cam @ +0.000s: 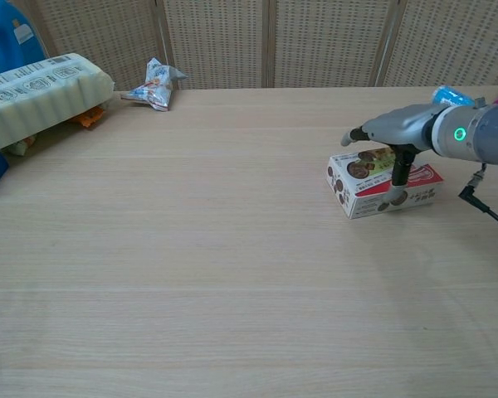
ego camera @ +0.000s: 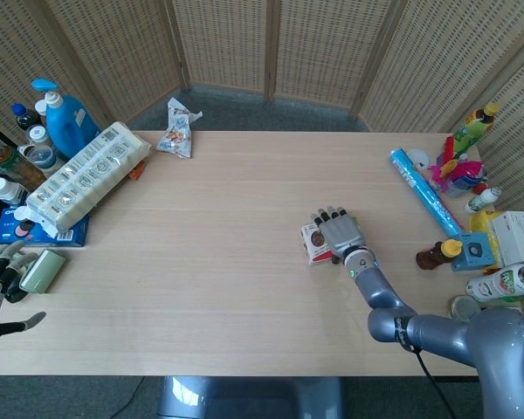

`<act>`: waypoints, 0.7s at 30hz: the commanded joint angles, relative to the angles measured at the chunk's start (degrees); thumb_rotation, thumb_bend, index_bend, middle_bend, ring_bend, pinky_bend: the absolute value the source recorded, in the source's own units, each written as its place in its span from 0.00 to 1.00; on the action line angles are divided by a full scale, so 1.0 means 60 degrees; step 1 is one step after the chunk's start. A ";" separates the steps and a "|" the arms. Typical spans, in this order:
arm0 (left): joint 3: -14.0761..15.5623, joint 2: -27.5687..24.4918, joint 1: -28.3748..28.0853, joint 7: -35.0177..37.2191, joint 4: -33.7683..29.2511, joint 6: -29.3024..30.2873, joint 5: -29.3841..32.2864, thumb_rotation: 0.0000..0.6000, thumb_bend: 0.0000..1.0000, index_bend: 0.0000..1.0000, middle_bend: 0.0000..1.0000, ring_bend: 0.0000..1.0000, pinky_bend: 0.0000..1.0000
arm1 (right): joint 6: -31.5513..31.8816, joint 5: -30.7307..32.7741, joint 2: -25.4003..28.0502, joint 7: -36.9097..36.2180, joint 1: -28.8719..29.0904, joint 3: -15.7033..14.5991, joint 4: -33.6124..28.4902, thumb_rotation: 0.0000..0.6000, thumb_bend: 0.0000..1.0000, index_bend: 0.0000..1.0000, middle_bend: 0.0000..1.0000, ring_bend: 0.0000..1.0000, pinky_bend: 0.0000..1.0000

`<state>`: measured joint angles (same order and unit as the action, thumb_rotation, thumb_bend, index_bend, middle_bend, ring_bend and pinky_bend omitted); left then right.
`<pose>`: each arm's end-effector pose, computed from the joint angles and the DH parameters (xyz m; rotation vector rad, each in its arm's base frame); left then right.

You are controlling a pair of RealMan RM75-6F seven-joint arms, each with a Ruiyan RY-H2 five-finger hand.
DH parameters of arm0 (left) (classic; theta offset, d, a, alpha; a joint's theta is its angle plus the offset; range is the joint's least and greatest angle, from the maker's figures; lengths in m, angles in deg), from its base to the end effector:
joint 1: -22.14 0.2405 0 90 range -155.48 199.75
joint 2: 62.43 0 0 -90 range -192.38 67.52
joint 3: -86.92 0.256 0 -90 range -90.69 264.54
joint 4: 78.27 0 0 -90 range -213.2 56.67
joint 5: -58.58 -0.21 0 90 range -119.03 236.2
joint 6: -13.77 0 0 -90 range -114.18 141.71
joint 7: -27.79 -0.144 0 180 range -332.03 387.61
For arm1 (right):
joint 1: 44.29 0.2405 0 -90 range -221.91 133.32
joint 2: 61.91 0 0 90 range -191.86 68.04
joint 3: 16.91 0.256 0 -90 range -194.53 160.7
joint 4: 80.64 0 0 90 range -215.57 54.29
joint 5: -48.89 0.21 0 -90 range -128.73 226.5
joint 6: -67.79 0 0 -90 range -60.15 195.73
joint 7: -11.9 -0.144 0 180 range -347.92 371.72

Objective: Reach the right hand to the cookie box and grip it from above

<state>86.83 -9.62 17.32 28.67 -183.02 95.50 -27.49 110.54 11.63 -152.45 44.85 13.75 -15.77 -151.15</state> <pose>-0.2879 0.1673 0.1859 -1.4336 -1.0091 -0.8638 -0.1739 -0.4008 -0.0340 1.9567 -0.8619 0.4388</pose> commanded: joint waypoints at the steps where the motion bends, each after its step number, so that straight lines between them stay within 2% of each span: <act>1: 0.0009 0.0001 0.0009 -0.0012 -0.0013 0.0018 -0.0015 1.00 0.00 0.19 0.00 0.00 0.00 | -0.0219 -0.0668 -0.0393 -0.0717 -0.0334 0.0158 0.0658 1.00 0.00 0.01 0.25 0.16 0.33; 2: 0.0007 -0.0002 0.0015 -0.0008 -0.0017 0.0031 -0.0012 1.00 0.00 0.19 0.00 0.00 0.00 | -0.0212 -0.0834 -0.0441 -0.0883 -0.0388 0.0205 0.0750 1.00 0.00 0.04 0.32 0.22 0.38; 4: -0.0001 -0.0005 0.0026 0.0000 -0.0015 0.0054 0.0006 1.00 0.00 0.19 0.00 0.00 0.00 | -0.0066 -0.1314 -0.0493 -0.1205 -0.0518 0.0280 0.0876 1.00 0.00 0.16 0.49 0.35 0.49; 6: 0.0001 -0.0003 0.0025 0.0001 -0.0011 0.0048 0.0009 1.00 0.00 0.19 0.00 0.00 0.00 | 0.0098 -0.1704 -0.0454 -0.1411 -0.0617 0.0326 0.0877 1.00 0.00 0.28 0.59 0.43 0.56; 8: 0.0011 0.0003 0.0009 -0.0006 -0.0009 0.0016 -0.0007 1.00 0.00 0.19 0.00 0.00 0.00 | 0.0219 -0.2004 -0.0320 -0.1557 -0.0706 0.0379 0.0782 1.00 0.00 0.34 0.65 0.47 0.59; 15: 0.0036 -0.0009 0.0014 0.0017 -0.0029 0.0038 -0.0080 1.00 0.00 0.19 0.00 0.00 0.00 | 0.0729 -0.2501 0.0491 -0.1619 -0.0999 0.0560 -0.0176 1.00 0.00 0.38 0.68 0.49 0.61; 21: 0.0093 -0.0028 0.0008 0.0055 -0.0073 0.0030 -0.0222 1.00 0.00 0.19 0.00 0.00 0.00 | 0.1443 -0.2746 0.1853 -0.1182 -0.1154 0.0840 -0.2034 1.00 0.00 0.39 0.68 0.49 0.61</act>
<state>87.34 -9.78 17.38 28.97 -183.42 95.70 -28.76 116.86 -3.89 -145.26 36.27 7.44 -11.77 -158.48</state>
